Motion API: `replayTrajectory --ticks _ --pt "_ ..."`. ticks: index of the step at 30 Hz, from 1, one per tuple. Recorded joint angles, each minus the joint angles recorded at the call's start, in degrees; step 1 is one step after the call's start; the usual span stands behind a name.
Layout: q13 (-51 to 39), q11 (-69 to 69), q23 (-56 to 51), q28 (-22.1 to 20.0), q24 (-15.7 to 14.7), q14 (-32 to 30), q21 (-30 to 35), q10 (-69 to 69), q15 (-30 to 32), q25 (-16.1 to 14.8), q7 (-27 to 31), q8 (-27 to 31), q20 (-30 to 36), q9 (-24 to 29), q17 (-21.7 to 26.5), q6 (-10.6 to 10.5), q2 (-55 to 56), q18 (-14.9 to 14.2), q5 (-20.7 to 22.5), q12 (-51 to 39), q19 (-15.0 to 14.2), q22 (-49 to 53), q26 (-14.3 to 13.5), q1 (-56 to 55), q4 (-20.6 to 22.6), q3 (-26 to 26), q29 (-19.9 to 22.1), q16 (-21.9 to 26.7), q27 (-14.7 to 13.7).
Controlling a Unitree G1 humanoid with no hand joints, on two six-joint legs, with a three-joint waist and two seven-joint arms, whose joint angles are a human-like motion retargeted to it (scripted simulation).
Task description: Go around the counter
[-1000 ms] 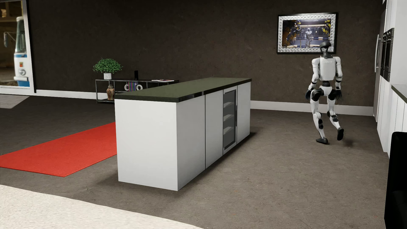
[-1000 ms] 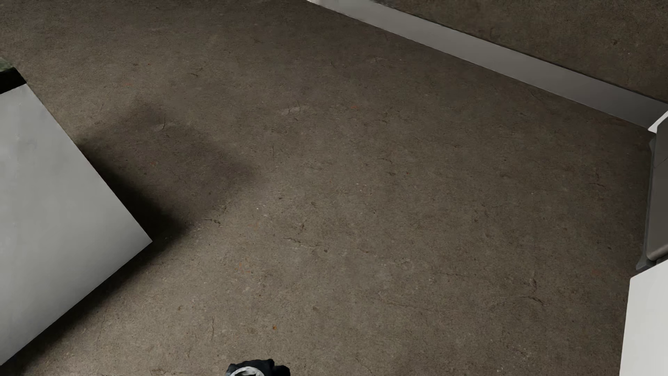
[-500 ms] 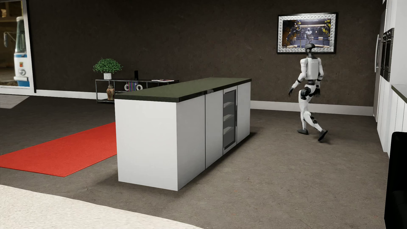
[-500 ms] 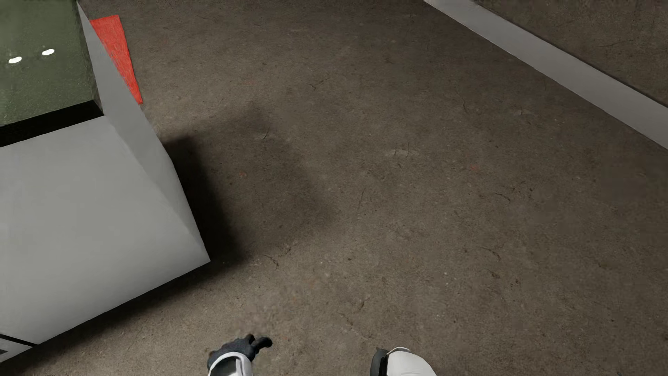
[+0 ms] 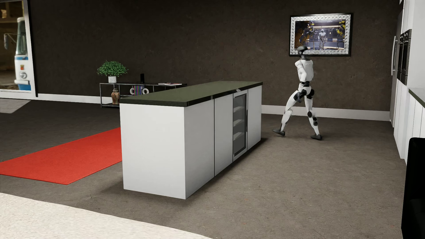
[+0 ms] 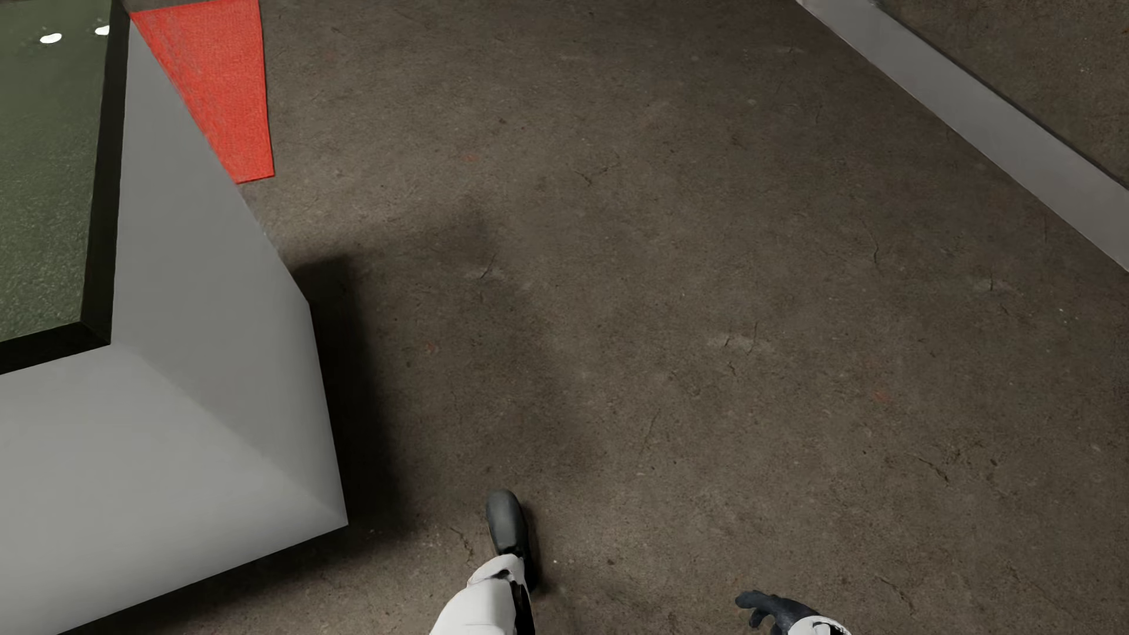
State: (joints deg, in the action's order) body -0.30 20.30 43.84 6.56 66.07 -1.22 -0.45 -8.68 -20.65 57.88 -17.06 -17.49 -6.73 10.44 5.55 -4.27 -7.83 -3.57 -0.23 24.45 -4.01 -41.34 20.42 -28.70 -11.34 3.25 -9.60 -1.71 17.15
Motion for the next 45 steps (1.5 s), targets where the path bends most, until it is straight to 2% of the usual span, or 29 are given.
replayTrajectory --ticks 2,3,4,6,7,8,9,10,12,13,14,16,18,19,20,22,23,24,25,27,28,29,32,35,38,40,42,44,45 --pt "0.7 -1.5 -2.9 0.4 9.1 -2.7 0.9 -6.6 -0.7 -0.7 -2.7 0.0 4.0 -0.1 -0.6 0.6 -5.3 6.5 0.1 -1.6 -1.4 0.7 -1.9 -0.3 -2.0 0.4 1.2 1.5 -1.7" --pt "1.1 -1.7 -4.4 -1.9 9.8 -4.2 1.8 -10.0 0.2 -1.9 -6.9 1.4 2.0 -0.3 -0.9 1.0 -7.3 10.3 -0.3 -1.1 -2.0 3.4 -1.6 0.9 -4.4 0.7 0.9 0.1 -2.6" --pt "2.1 -0.6 -6.1 -4.4 7.9 -8.3 2.5 -12.6 2.4 -3.6 -9.1 2.9 -1.4 -0.5 -1.0 1.6 -9.2 13.7 -1.1 -0.5 -1.8 6.4 -0.7 2.2 -5.9 1.2 0.6 -2.1 -3.5" --pt "6.7 7.2 -10.6 -6.8 -1.4 -2.3 2.0 -20.1 8.6 -6.5 -9.7 3.9 -7.5 -0.5 -0.7 4.0 -9.5 13.7 -4.7 -3.3 -0.1 7.8 0.2 3.5 -4.9 1.8 0.4 -5.7 -3.4" --pt "9.6 14.7 -12.4 -5.2 -4.5 0.3 1.0 -21.4 13.9 -7.2 -9.9 2.8 -8.5 -0.4 -0.9 5.4 -6.9 13.5 -7.6 -6.4 2.4 5.3 0.7 4.7 -3.0 1.8 0.7 -5.5 -2.1" --pt "12.3 23.6 -13.5 -2.0 -4.1 1.5 -0.1 -20.5 18.9 -7.4 -9.7 1.4 -7.1 -0.4 -1.5 6.7 -3.7 13.2 -11.2 -10.6 3.9 1.0 1.9 6.7 -0.2 1.6 0.5 -3.7 -0.9" --pt "14.8 31.8 -14.0 0.9 0.5 2.3 -0.6 -18.6 24.7 -7.1 -9.0 1.1 -3.1 -0.3 -2.0 7.9 0.4 13.0 -14.1 -15.2 6.2 -3.9 2.6 9.0 2.8 1.1 -0.6 -0.9 -0.2" --pt "16.4 37.4 -13.3 5.4 8.7 2.9 -0.7 -16.6 26.8 -6.6 -7.9 4.0 3.8 -0.3 -2.5 8.9 5.3 12.7 -13.5 -20.0 4.8 -8.0 0.8 11.3 5.5 0.5 -1.3 2.2 0.5" --pt "18.6 39.8 -11.7 7.7 23.9 4.0 -0.9 -12.8 15.7 -4.5 -5.3 8.4 14.6 -0.6 -2.4 9.9 13.7 12.2 -10.5 -28.8 4.0 -9.1 -6.6 15.3 9.6 -0.2 -3.4 6.4 0.9" --pt "19.1 36.9 -10.9 5.7 26.4 4.4 -1.4 -10.7 12.2 -4.2 -3.9 6.4 15.2 -0.9 -2.0 10.3 16.4 12.0 -12.4 -31.7 6.3 -7.1 -8.3 17.4 11.4 -0.5 -3.9 6.6 1.0" --pt "19.7 31.3 -10.2 2.3 24.4 4.7 -2.1 -8.2 10.5 -4.1 -2.4 3.4 12.8 -1.2 -1.7 10.7 18.0 11.7 -14.6 -33.8 7.0 -4.1 -8.8 19.8 13.1 -0.9 -3.7 5.4 1.2" --pt "20.1 14.5 -9.3 -3.7 10.9 5.5 -3.0 -4.2 10.6 -3.8 0.8 -3.3 5.3 -1.6 -1.5 11.6 20.2 11.1 -15.6 -36.4 10.2 2.5 -9.7 23.8 15.6 -1.9 -3.5 1.6 1.1" --pt "20.0 1.8 -9.4 -6.3 -2.1 8.2 -3.8 -4.0 15.2 -4.4 3.6 -3.9 3.2 -1.3 -1.9 11.8 24.0 10.5 -11.0 -37.5 6.0 7.7 -12.3 26.6 16.8 -2.7 -3.0 0.2 0.7" --pt "19.9 -1.3 -9.5 -7.2 -5.2 10.0 -3.4 -4.5 18.9 -4.2 4.4 -3.3 4.0 -1.1 -2.0 11.7 26.1 10.3 -8.5 -37.4 4.5 9.4 -12.7 28.1 17.1 -2.7 -2.9 0.8 0.3" --pt "19.5 -2.4 -9.7 -8.3 -6.0 11.9 -2.9 -5.1 20.7 -3.8 4.2 -8.4 5.2 -1.1 -2.0 11.7 27.2 10.0 -8.1 -36.5 5.2 10.8 -12.6 29.8 17.3 -2.5 -2.9 1.9 0.0" --pt "18.9 -1.0 -10.7 -8.2 -1.8 15.7 -2.4 -7.6 16.9 -3.6 3.1 -25.8 8.4 -1.7 -2.0 11.5 24.9 9.7 -10.3 -33.1 7.2 11.6 -10.8 33.3 18.7 -1.9 -2.8 4.6 0.0" --pt "19.0 -0.5 -11.4 -8.0 0.5 17.5 -2.8 -9.1 15.8 -3.9 2.7 -29.6 9.6 -2.2 -2.3 11.3 22.4 9.5 -10.6 -30.7 14.3 10.9 -10.4 35.3 19.5 -1.9 -2.3 5.8 0.0" --pt "19.0 -1.1 -12.0 -6.5 2.8 17.4 -3.4 -10.3 14.0 -4.9 2.8 -29.0 10.3 -2.8 -3.3 10.7 20.2 9.5 -10.1 -27.9 17.5 9.0 -9.5 37.2 19.7 -2.2 -1.3 7.2 -0.3" --pt "18.6 -0.2 -11.3 -5.1 3.9 15.1 -4.0 -14.4 12.0 -5.9 2.4 -28.5 9.7 -3.3 -4.3 9.8 17.8 8.2 -10.2 -24.9 17.3 6.7 -8.3 38.3 19.2 -2.3 -0.6 8.0 0.0" --pt "16.8 2.6 -8.6 -3.4 2.6 4.9 -4.8 -32.8 9.2 -6.7 0.9 -26.7 4.6 -3.7 -6.0 7.1 14.7 3.4 -9.7 -17.3 14.9 -0.1 -1.7 33.0 15.2 -2.7 0.4 7.0 1.8" --pt "15.3 2.2 -6.6 -2.1 1.7 -0.4 -4.6 -44.5 8.3 -5.7 1.8 -26.3 2.3 -4.0 -6.8 5.8 13.0 -3.8 -8.7 -13.0 13.4 -2.4 2.2 27.8 12.7 -3.0 0.8 6.5 1.6" --pt "14.3 1.5 -5.6 0.1 1.2 -5.0 -4.1 -54.9 7.7 -4.5 3.5 -25.8 1.4 -4.1 -7.3 4.5 11.0 -3.6 -8.0 -8.5 11.8 -4.5 4.4 22.3 11.4 -3.3 1.5 6.2 0.5" --pt "11.9 0.5 -4.8 6.9 8.2 -1.4 -4.4 -70.6 6.2 -5.4 0.7 -21.1 6.7 -3.7 -7.7 0.7 7.2 2.8 -7.4 5.1 6.9 -7.8 -0.5 9.7 -2.5 -3.0 3.3 6.3 -2.5" --pt "10.9 1.2 -6.5 12.9 12.2 -1.8 -5.0 -62.7 4.6 -6.1 -5.4 -12.4 6.0 -2.2 -8.0 -2.2 6.5 5.6 -7.7 13.5 2.4 -6.8 -6.8 2.5 -16.2 0.0 4.6 2.0 -3.2" --pt "10.8 -1.1 -7.5 14.9 12.0 -4.4 -4.5 -32.2 4.1 -6.8 -7.2 -5.4 1.8 -0.8 -7.2 -2.7 5.8 3.6 -9.0 14.1 -2.2 -2.6 -9.7 -0.8 -15.4 1.9 4.2 -2.2 -3.6" --pt "10.7 -3.5 -5.9 11.4 14.3 -6.9 -3.5 -5.7 3.7 -6.3 -1.0 -2.3 1.4 -0.1 -6.0 -2.2 4.5 0.9 -9.6 12.2 -5.3 1.5 -10.5 0.2 -12.0 2.0 3.5 -2.4 -2.6" --pt "11.3 -4.8 -3.0 7.8 15.1 3.7 -3.4 1.2 2.9 -5.7 -3.1 -1.2 0.7 0.7 -4.9 -1.7 2.2 -6.9 -9.9 10.3 -8.9 8.0 -10.6 -1.1 -13.9 1.1 3.8 -1.7 -0.7" --pt "14.2 -5.0 -1.4 6.1 13.3 -4.0 -6.2 -6.9 2.4 -6.5 -8.4 -2.1 -0.9 1.4 -3.4 -0.7 -1.3 3.1 -11.4 5.5 -10.2 12.5 -9.7 -1.8 -15.9 0.7 4.4 -0.1 1.3" --pt "16.0 -4.1 -0.7 5.6 11.6 -10.8 -7.1 -10.8 3.5 -6.5 -6.4 -2.3 -2.4 1.7 -2.8 0.2 -3.0 3.4 -12.7 2.3 -10.2 14.1 -9.0 -2.4 -15.3 1.0 4.5 0.3 3.0"
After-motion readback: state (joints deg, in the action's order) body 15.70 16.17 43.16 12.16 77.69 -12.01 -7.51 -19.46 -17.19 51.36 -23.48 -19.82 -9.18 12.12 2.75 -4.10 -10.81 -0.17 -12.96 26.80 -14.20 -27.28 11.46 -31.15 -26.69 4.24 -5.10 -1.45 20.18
